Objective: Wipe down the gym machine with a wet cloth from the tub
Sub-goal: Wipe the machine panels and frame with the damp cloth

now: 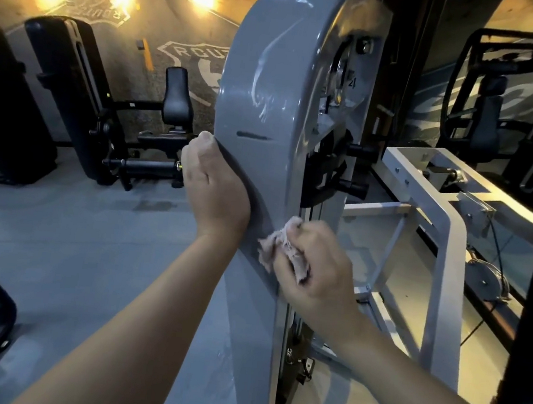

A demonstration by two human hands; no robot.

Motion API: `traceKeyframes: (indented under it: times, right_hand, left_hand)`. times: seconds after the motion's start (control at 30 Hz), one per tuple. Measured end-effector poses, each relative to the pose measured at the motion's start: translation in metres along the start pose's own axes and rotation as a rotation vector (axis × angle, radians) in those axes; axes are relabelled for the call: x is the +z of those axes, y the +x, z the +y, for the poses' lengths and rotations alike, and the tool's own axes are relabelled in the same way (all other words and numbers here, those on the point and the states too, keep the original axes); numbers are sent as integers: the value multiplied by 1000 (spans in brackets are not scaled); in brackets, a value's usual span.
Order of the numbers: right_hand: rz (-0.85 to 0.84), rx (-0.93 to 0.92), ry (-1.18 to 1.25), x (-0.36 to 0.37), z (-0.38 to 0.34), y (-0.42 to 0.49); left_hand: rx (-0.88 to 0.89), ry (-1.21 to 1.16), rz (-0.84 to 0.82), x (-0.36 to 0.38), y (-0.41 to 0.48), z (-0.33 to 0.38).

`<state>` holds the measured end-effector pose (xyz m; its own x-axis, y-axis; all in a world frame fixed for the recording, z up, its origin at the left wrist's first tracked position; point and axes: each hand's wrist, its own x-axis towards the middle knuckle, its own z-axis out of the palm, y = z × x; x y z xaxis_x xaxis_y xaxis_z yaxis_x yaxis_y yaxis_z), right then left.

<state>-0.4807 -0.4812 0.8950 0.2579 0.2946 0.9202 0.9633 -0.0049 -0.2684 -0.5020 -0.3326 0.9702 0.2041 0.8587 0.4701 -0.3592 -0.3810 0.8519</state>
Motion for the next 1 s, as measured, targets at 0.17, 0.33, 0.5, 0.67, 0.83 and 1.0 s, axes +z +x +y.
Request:
traceKeyframes:
  times: [0.17,0.33,0.5,0.67,0.83,1.0]
  right_hand:
    - [155,28,-14,-3,-10,62]
    - [13,51,20,4,0,2]
    - [117,89,-4,2,-8,44]
    - [108,145,82,7,-2,42]
    - [35,78,5,13,2,-2]
    - [243,106,23,4,-11,86]
  left_hand:
    - [-2,-3,4,1,0,3]
    - [19,-12,-16,0,-1,4]
    - [17,-8,-3,-1,1,4]
    - [25,-22,-17,-1,0,4]
    - [20,-34,-37,-1,0,3]
    - [17,-16,-37,-2,-1,3]
